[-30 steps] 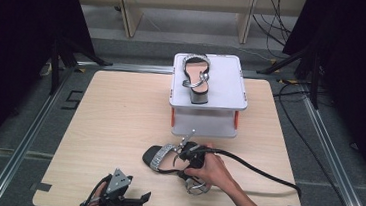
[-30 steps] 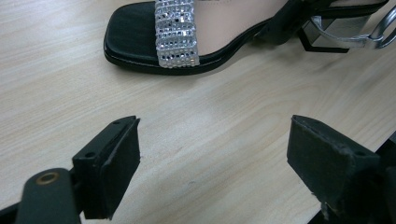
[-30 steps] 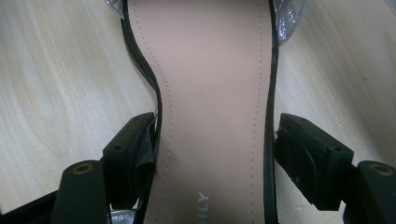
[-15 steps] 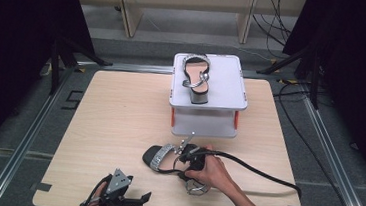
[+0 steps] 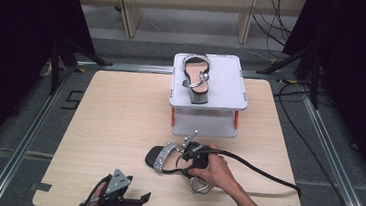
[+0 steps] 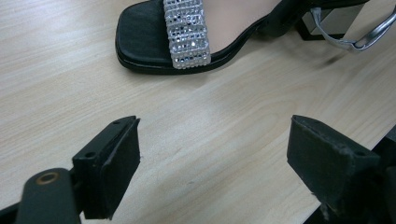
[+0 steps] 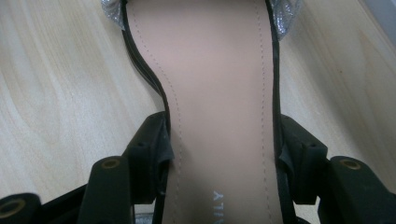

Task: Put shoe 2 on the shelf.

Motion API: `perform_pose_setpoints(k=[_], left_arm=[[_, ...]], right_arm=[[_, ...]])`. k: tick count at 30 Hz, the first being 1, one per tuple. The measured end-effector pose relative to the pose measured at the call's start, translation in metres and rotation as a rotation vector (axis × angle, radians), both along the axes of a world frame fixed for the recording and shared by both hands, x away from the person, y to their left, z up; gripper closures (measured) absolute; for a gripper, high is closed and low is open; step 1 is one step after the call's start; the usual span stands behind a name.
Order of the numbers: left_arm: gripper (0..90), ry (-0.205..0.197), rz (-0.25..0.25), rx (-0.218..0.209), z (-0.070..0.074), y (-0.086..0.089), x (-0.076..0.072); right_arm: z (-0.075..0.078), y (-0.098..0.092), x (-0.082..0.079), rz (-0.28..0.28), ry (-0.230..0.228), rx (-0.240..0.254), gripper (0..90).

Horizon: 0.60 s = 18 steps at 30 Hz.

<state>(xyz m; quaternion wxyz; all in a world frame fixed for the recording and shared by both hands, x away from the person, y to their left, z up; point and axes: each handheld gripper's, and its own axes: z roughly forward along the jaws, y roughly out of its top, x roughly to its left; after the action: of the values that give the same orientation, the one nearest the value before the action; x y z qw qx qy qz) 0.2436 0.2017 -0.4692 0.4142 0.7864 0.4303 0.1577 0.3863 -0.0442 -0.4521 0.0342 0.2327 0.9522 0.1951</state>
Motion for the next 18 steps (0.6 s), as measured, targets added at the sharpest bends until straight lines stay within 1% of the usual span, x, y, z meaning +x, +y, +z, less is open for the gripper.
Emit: perform_pose_setpoints(k=[1, 2, 3, 4, 5, 6, 7, 8, 10, 14, 15, 16, 17, 18], left_arm=[[16.6, -0.005, -0.007, 0.003, 0.0001, 0.0005, 0.0004], [16.6, -0.002, -0.008, 0.013, 0.0006, 0.0012, 0.0003], [16.6, -0.003, -0.008, 0.014, 0.0006, 0.0013, 0.0003], [16.6, -0.005, 0.002, -0.006, -0.0001, -0.0003, 0.0000], [16.6, -0.002, -0.002, 0.006, 0.0002, 0.0004, 0.0000], [16.6, -0.002, -0.002, 0.009, 0.0002, 0.0004, -0.0001], [16.6, -0.004, -0.004, 0.008, 0.0003, 0.0003, 0.0000], [16.6, -0.004, -0.004, 0.008, 0.0005, 0.0003, -0.0002], [16.6, -0.004, -0.005, 0.008, 0.0004, 0.0001, -0.0001], [16.5, 0.006, -0.004, 0.011, 0.0000, -0.0003, -0.0004], [16.5, 0.007, -0.002, 0.010, 0.0001, -0.0003, -0.0005], [16.6, 0.005, -0.006, 0.017, -0.0001, 0.0005, -0.0001], [16.6, 0.001, -0.010, 0.023, -0.0004, 0.0008, 0.0008], [16.5, 0.006, -0.013, 0.023, -0.0006, 0.0008, 0.0008]], right_arm=[[-0.0012, -0.0008, 0.0015, 0.017, -0.008, 0.005, 42.5], [-0.0012, -0.0010, 0.0009, 0.002, -0.003, 0.006, 42.5], [-0.0012, -0.0010, 0.0007, 0.008, -0.008, 0.007, 42.5], [-0.0014, -0.0009, 0.0002, 0.013, -0.009, 0.002, 42.2], [-0.0014, -0.0009, 0.0002, 0.013, -0.009, 0.002, 42.2], [-0.0016, -0.0008, -0.0004, 0.007, -0.008, 0.001, 42.1], [-0.0018, -0.0010, -0.0002, 0.023, -0.024, -0.005, 41.9], [-0.0034, -0.0010, -0.0001, 0.022, -0.023, -0.013, 41.7], [-0.0038, -0.0012, -0.0003, 0.016, -0.017, -0.013, 41.6], [-0.0050, -0.0012, -0.0004, 0.036, -0.026, -0.020, 41.7], [-0.0051, -0.0005, -0.0017, 0.029, -0.028, -0.028, 41.7], [-0.0056, 0.0003, -0.0020, 0.043, -0.045, -0.036, 41.9], [-0.0056, 0.0003, -0.0020, 0.043, -0.045, -0.036, 41.9], [-0.0062, 0.0008, -0.0018, 0.043, -0.048, -0.039, 42.0]])
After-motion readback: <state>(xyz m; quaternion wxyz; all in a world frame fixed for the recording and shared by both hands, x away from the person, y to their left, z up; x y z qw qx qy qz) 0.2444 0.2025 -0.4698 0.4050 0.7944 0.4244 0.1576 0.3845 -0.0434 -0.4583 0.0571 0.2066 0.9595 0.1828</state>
